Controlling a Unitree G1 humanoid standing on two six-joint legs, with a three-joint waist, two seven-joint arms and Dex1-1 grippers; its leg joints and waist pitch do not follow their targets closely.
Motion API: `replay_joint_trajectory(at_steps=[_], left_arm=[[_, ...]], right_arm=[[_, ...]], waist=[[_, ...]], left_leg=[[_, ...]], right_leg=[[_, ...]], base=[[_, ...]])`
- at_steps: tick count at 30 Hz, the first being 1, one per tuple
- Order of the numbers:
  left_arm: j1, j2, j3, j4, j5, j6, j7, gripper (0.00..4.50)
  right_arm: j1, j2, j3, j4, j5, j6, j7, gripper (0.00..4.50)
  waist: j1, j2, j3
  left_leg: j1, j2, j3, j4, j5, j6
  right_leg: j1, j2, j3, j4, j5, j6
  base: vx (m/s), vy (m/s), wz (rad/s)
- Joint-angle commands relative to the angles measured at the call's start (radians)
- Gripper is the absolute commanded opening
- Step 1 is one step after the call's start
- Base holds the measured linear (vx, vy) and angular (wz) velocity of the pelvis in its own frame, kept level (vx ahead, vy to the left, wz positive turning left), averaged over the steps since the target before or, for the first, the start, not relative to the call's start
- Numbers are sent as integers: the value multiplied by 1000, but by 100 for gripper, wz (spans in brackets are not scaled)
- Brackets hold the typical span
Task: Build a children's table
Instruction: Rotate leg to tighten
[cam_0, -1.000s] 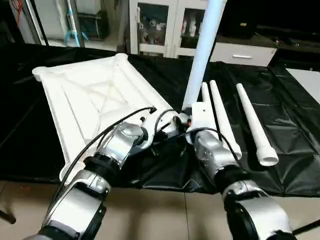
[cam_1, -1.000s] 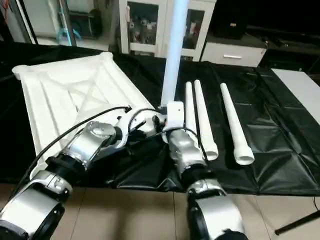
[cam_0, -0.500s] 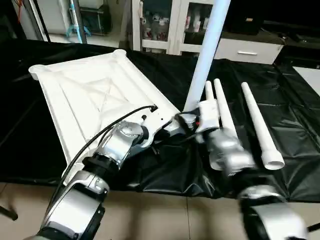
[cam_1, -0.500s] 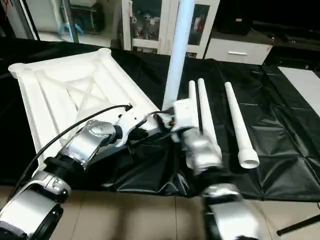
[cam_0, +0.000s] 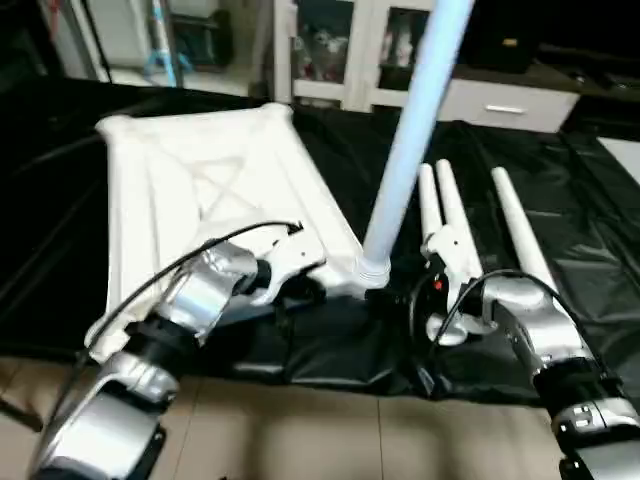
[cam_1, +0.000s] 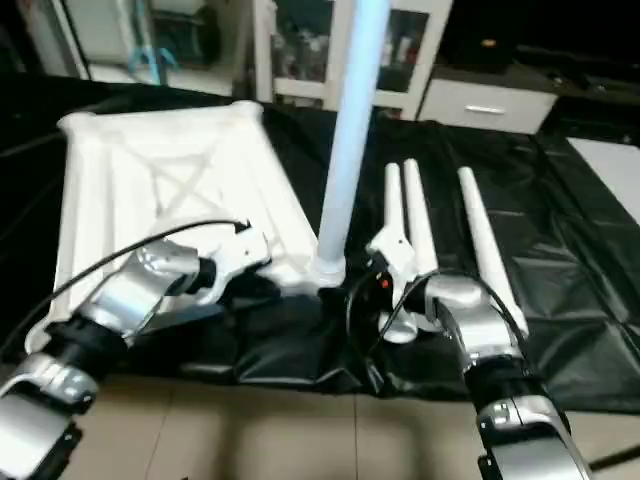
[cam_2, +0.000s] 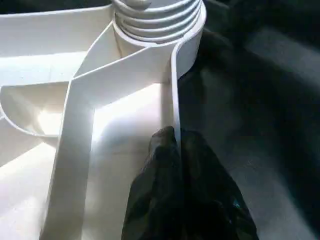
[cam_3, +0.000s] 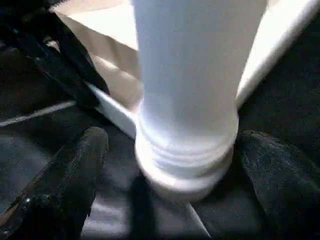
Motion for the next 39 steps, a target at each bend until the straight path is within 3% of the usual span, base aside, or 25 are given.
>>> replay_joint_trajectory(at_steps=[1,5,9,27,39], left_arm=[[56,15,-101,38,43,25,-66,0],[59,24,-100,22,46,35,-81,0],[61,32,-104,7,46,44,-95,0],[68,36,-106,-13,46,62,-103,0],[69,32,-105,-13,52,68,-96,0]], right_arm=[[11,-15,10,-32,5,12,22,444],[14,-13,22,-42,0,14,39,444],[13,-11,19,-44,1,25,56,444],[-3,11,9,-11,8,15,48,289],[-8,29,12,35,-33,-14,-35,273]], waist=[[1,10,-55],[12,11,-59],[11,9,-58],[12,9,-62],[11,10,-63]], left_leg=[[11,37,-1,-67,-225,38],[7,36,0,-66,-189,39],[2,35,-1,-67,-194,36],[4,34,1,-62,-159,39],[4,34,1,-61,-163,36]], right_leg=[[43,-58,53,-57,-218,-235],[50,-58,52,-45,-153,-245],[54,-61,52,-49,-189,-231],[56,-60,52,-42,-149,-242],[55,-60,51,-42,-158,-242]], base=[[0,0,0],[0,0,0],[0,0,0],[0,0,0],[0,0,0]])
